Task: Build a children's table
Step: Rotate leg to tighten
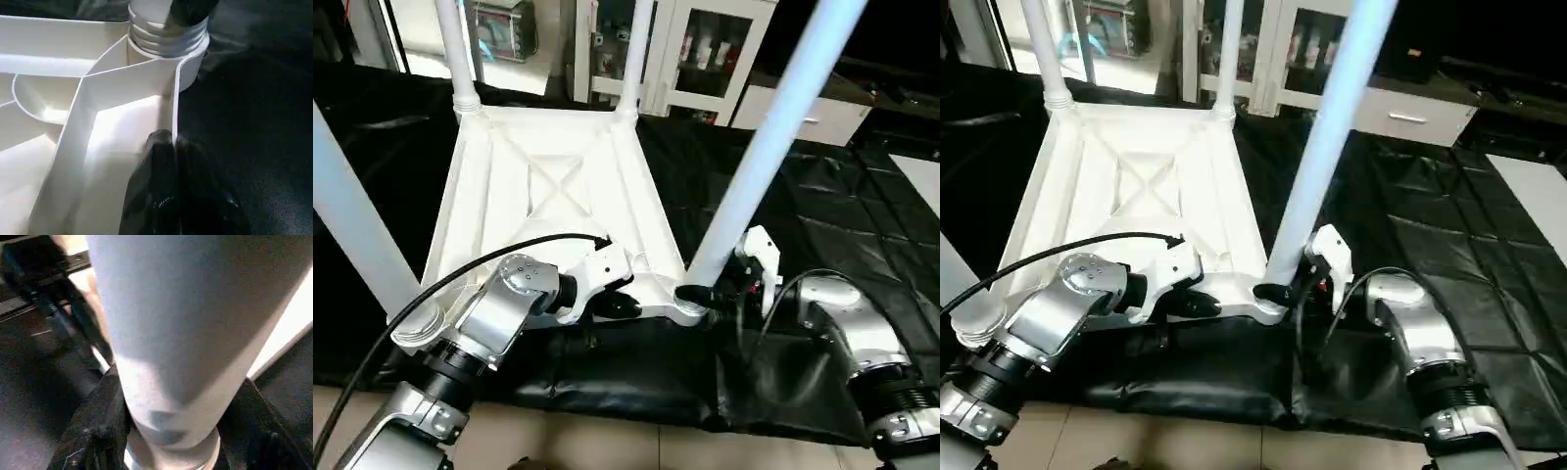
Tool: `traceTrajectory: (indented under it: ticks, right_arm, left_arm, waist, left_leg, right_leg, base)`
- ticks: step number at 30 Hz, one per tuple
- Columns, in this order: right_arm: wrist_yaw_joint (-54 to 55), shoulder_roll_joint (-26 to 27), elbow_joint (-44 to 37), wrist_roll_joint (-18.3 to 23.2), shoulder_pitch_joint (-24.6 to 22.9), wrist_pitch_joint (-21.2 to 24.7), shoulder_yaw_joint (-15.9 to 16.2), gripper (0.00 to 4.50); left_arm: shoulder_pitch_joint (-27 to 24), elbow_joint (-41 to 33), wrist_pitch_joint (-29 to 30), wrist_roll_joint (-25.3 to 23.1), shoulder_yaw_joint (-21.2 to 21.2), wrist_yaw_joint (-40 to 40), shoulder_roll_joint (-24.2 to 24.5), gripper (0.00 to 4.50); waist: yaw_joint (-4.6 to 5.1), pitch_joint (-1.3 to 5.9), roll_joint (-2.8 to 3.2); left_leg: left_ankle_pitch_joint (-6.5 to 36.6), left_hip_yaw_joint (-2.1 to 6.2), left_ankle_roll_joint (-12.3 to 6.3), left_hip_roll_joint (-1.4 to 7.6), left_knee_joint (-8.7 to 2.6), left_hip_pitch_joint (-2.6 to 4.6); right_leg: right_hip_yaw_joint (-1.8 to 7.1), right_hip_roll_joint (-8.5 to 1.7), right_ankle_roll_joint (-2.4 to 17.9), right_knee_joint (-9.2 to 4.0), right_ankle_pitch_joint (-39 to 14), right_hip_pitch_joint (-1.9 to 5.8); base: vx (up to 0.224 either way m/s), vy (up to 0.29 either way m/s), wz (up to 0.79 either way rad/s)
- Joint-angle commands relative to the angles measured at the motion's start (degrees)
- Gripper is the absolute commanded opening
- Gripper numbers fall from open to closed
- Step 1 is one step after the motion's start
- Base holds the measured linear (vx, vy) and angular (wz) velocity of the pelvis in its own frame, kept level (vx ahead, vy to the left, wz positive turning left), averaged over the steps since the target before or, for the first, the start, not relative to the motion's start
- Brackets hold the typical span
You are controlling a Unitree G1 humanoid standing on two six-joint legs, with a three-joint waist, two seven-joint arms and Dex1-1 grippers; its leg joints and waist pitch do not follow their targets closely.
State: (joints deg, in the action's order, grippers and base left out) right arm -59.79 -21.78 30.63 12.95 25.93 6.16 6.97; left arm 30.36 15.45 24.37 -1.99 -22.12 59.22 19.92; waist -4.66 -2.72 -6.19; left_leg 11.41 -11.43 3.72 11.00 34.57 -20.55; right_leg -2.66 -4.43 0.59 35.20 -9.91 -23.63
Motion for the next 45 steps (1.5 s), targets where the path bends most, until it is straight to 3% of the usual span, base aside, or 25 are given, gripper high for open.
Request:
traceTrajectory:
  ticks: [1,3,5,7,9,10,11,13,14,17,18,20,22,23,24,26,29,31,32,33,34,36,40,43,45]
  right_arm:
    - [7.0,1.2,3.5,-2.8,0.4,2.3,-0.5,2.00]
    - [11.0,2.4,4.2,-3.3,0.8,3.4,-1.2,2.00]
    - [24.5,7.0,5.9,-4.0,2.6,6.5,-4.3,1.99]
    - [30.8,9.4,7.0,-4.3,3.8,7.6,-5.9,1.98]
    - [38.6,12.1,8.5,-4.9,5.2,8.0,-7.3,1.98]
    - [44.5,14.5,10.2,-5.6,6.6,6.8,-7.8,1.98]
    - [46.8,15.3,10.8,-5.9,7.0,6.2,-8.0,1.98]
    - [52.4,18.2,12.7,-6.9,8.6,4.6,-8.5,1.98]
    - [56.0,20.3,13.9,-8.2,9.7,3.1,-8.3,1.97]
    - [58.7,21.3,14.2,-9.5,10.3,2.0,-7.7,1.96]
    - [58.6,21.3,14.2,-9.4,10.3,2.0,-7.8,1.96]
    - [57.5,21.5,14.3,-8.4,10.6,1.2,-8.4,1.96]
    - [56.4,22.4,15.0,-7.5,11.4,-0.6,-9.3,1.96]
    - [55.2,22.6,14.6,-7.2,11.4,-1.5,-9.2,1.96]
    - [54.4,22.7,14.3,-7.0,11.3,-2.1,-9.1,1.96]
    - [49.1,22.9,11.9,-4.2,10.3,-1.6,-9.3,1.96]
    - [46.8,22.5,9.6,-3.3,9.3,-1.5,-8.9,2.65]
    - [44.0,21.4,6.4,-1.9,8.0,-1.1,-9.1,2.86]
    - [42.5,20.6,4.8,-1.1,7.4,-0.9,-9.4,2.99]
    - [41.4,19.7,3.6,-0.4,6.9,-0.6,-9.9,3.07]
    - [40.8,19.2,3.0,0.0,6.7,-0.4,-10.1,3.12]
    - [39.2,17.9,2.2,0.2,6.3,-1.5,-10.7,3.30]
    - [27.1,10.8,-1.6,2.0,4.4,1.2,-10.2,3.61]
    - [14.5,3.9,-6.0,2.8,1.0,4.7,-6.1,3.89]
    - [6.6,-1.1,-8.9,2.9,-1.7,5.6,-3.3,3.99]
  left_arm:
    - [1.8,1.9,1.1,0.3,0.9,-3.8,-2.9,0.00]
    - [2.7,3.4,1.8,-0.2,1.7,-6.6,-4.3,0.00]
    - [5.5,8.1,4.5,-1.0,4.4,-15.3,-9.0,0.00]
    - [7.0,10.7,4.9,-1.4,5.6,-19.8,-11.3,0.00]
    - [8.8,14.1,4.3,-1.4,7.4,-25.2,-14.0,0.00]
    - [10.7,17.5,2.6,-1.8,8.4,-29.8,-16.0,0.00]
    - [11.3,18.7,2.0,-1.9,8.6,-31.2,-16.6,0.00]
    - [13.5,22.4,0.0,-2.4,9.5,-35.7,-18.6,0.00]
    - [15.2,24.5,-1.1,-2.5,10.5,-38.3,-20.0,0.00]
    - [16.4,25.6,-2.2,-2.6,11.2,-39.9,-20.3,0.00]
    - [16.4,25.5,-2.2,-2.6,11.2,-39.9,-20.3,0.00]
    - [16.5,25.6,-2.4,-2.6,11.2,-39.7,-19.9,0.00]
    - [17.1,27.5,-3.8,-2.4,11.4,-40.1,-19.5,0.00]
    - [17.1,28.0,-4.1,-2.4,11.5,-40.1,-19.4,0.00]
    - [17.2,28.3,-4.3,-2.4,11.5,-40.1,-19.3,0.00]
    - [17.3,28.8,-5.0,-2.3,11.5,-39.5,-19.0,0.00]
    - [17.2,28.5,-5.5,-2.4,11.1,-38.3,-18.5,0.00]
    - [16.4,27.4,-5.9,-2.6,10.2,-35.9,-17.4,0.00]
    - [15.8,26.7,-6.1,-2.7,9.7,-34.6,-16.7,0.00]
    - [15.1,25.8,-6.4,-2.8,9.1,-33.3,-16.1,0.00]
    - [14.8,25.3,-6.7,-2.9,8.8,-32.6,-15.7,0.00]
    - [13.5,23.5,-6.9,-2.7,8.0,-30.1,-15.0,0.00]
    - [8.3,16.2,-5.4,-1.7,4.9,-21.6,-11.1,0.00]
    - [5.8,13.5,-6.1,-0.6,3.6,-15.8,-8.0,0.00]
    - [4.6,12.1,-6.0,0.2,3.3,-12.6,-6.0,0.00]
  waist:
    - [0.63,2.79,0.13]
    - [1.14,2.93,0.08]
    - [1.93,2.97,0.11]
    - [2.27,3.14,0.22]
    - [2.52,3.25,0.15]
    - [2.56,3.39,0.63]
    - [2.79,3.46,0.45]
    - [2.58,3.83,0.50]
    - [2.47,4.03,0.47]
    - [2.10,4.53,0.24]
    - [1.95,4.54,0.29]
    - [1.70,4.26,0.34]
    - [1.60,4.00,0.57]
    - [1.60,4.00,0.57]
    - [1.57,3.81,0.60]
    - [1.51,3.82,0.66]
    - [1.34,3.79,0.66]
    - [2.63,3.78,0.51]
    - [2.71,3.83,0.62]
    - [2.75,3.85,0.72]
    - [2.56,4.08,0.85]
    - [2.17,3.97,1.06]
    - [1.53,3.72,0.87]
    - [0.77,3.38,0.78]
    - [0.71,3.10,0.71]
  left_leg:
    - [12.5,1.12,-0.33,2.38,-4.43,0.73]
    - [14.8,1.42,1.17,2.32,-4.53,0.88]
    - [15.9,1.65,2.08,2.09,-4.56,0.86]
    - [15.2,1.78,2.01,2.09,-4.61,0.54]
    - [15.2,1.64,1.63,1.92,-4.41,0.80]
    - [14.2,1.63,1.48,1.88,-4.39,0.68]
    - [13.5,1.37,1.42,1.74,-4.28,0.75]
    - [11.6,1.41,1.35,1.63,-4.18,0.59]
    - [7.9,1.18,-0.22,1.63,-3.95,0.19]
    - [1.9,0.93,-3.25,1.49,-3.43,0.11]
    - [-0.8,0.77,-5.11,1.40,-3.27,0.07]
    - [0.3,0.64,-6.94,1.58,-3.29,0.05]
    - [3.6,0.59,-6.22,1.76,-3.48,0.34]
    - [3.6,0.59,-6.22,1.76,-3.48,0.34]
    - [6.1,0.63,-4.91,1.85,-3.67,0.44]
    - [6.9,0.70,-4.35,1.84,-3.73,0.41]
    - [5.9,0.75,-4.79,1.77,-3.74,0.13]
    - [6.7,1.42,-4.73,1.82,-4.13,-1.00]
    - [6.7,1.44,-4.44,1.84,-4.04,-0.74]
    - [7.1,1.31,-4.51,1.94,-3.92,-0.30]
    - [5.4,1.11,-4.91,2.10,-3.66,0.25]
    - [2.8,0.92,-5.98,2.09,-3.62,0.10]
    - [4.4,0.70,-6.38,2.30,-3.57,0.23]
    - [6.7,0.64,-6.21,2.27,-3.68,0.30]
    - [10.0,0.80,-4.91,2.48,-3.98,0.37]
  right_leg:
    - [2.13,-3.61,10.0,-4.72,-19.4,2.14]
    - [2.06,-3.76,8.5,-5.14,-23.3,2.14]
    - [1.97,-3.76,7.3,-5.47,-25.6,2.01]
    - [1.91,-3.80,6.6,-5.48,-25.0,2.23]
    - [1.94,-3.63,6.7,-5.51,-23.7,1.88]
    - [2.01,-3.57,7.0,-5.25,-21.6,2.03]
    - [2.09,-3.39,7.4,-5.26,-19.7,1.70]
    - [2.10,-3.42,7.8,-4.76,-16.8,2.17]
    - [2.18,-3.33,9.1,-4.01,-9.7,2.39]
    - [2.17,-3.12,11.4,-2.80,0.2,2.94]
    - [2.18,-3.07,12.5,-2.48,3.9,2.92]
    - [2.11,-3.33,13.3,-2.70,2.9,2.96]
    - [2.12,-3.36,13.0,-3.32,-2.4,2.64]
    - [2.12,-3.36,13.0,-3.32,-2.4,2.64]
    - [2.10,-3.39,12.3,-3.71,-5.8,2.54]
    - [2.14,-3.36,11.7,-3.68,-6.4,2.68]
    - [2.15,-3.39,11.7,-3.62,-5.0,2.85]
    - [1.85,-3.68,10.1,-3.84,-8.0,3.74]
    - [1.83,-3.75,9.6,-4.06,-9.5,3.54]
    - [1.90,-3.73,10.0,-4.14,-9.5,3.09]
    - [2.06,-3.67,11.7,-3.67,-6.1,2.82]
    - [2.03,-3.40,13.6,-3.11,-1.6,2.74]
    - [2.15,-3.50,14.6,-3.24,-2.7,2.78]
    - [2.20,-3.41,13.4,-3.80,-6.8,2.77]
    - [2.12,-3.56,12.0,-4.37,-12.2,2.53]
  base:
    - [0.000,0.000,0.00]
    - [0.000,0.000,0.00]
    - [0.000,0.000,0.00]
    - [0.000,0.000,0.00]
    - [0.000,0.000,0.00]
    - [0.000,0.000,0.00]
    - [0.000,0.000,0.00]
    - [0.000,0.000,0.00]
    - [0.000,0.000,0.00]
    - [0.000,0.000,0.00]
    - [0.000,0.000,0.00]
    - [0.000,0.000,0.00]
    - [0.000,0.000,0.00]
    - [0.000,0.000,0.00]
    - [0.000,0.000,0.00]
    - [0.000,0.000,0.00]
    - [0.000,0.000,0.00]
    - [0.000,0.000,0.00]
    - [0.000,0.000,0.00]
    - [0.000,0.000,0.00]
    - [0.000,0.000,0.00]
    - [0.000,0.000,0.00]
    - [0.000,0.000,0.00]
    - [0.000,0.000,0.00]
    - [0.000,0.000,0.00]
